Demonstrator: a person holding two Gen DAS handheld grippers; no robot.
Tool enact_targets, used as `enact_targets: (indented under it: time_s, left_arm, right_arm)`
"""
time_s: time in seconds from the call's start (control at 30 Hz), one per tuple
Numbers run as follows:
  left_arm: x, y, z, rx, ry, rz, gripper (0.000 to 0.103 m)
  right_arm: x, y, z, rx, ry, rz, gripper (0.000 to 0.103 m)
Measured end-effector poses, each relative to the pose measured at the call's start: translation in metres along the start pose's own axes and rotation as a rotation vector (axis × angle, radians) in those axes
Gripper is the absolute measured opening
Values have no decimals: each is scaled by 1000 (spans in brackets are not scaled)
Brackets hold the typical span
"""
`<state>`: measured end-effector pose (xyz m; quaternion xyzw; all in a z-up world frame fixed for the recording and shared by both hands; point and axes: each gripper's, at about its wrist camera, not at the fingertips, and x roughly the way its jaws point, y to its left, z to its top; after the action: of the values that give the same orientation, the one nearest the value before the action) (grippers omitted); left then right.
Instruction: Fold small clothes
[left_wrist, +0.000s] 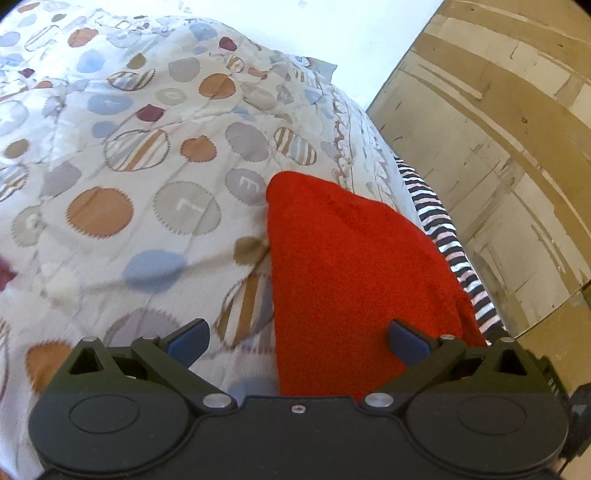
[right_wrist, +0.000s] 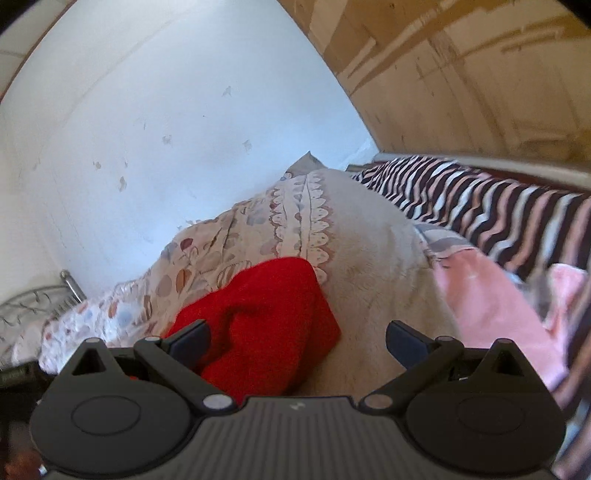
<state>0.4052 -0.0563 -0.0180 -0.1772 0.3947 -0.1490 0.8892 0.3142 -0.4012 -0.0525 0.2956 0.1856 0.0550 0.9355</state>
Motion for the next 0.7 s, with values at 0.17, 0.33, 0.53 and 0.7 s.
enact_targets:
  time_s: [0.17, 0.33, 0.53, 0.7]
  left_arm:
    - [25, 4, 16, 10, 6, -40, 102]
    - [45, 4, 24, 35, 38, -49, 102]
    - [64, 6, 22, 32, 64, -67, 103]
    - [70, 7, 17, 49, 40, -67, 103]
  right_arm:
    - [52, -22, 21, 151, 68, 129, 103]
    - [89, -28, 17, 164, 126, 120, 103]
    - [89, -34, -7, 142, 58, 153, 103]
    - [88, -38, -10, 151, 42, 173, 103]
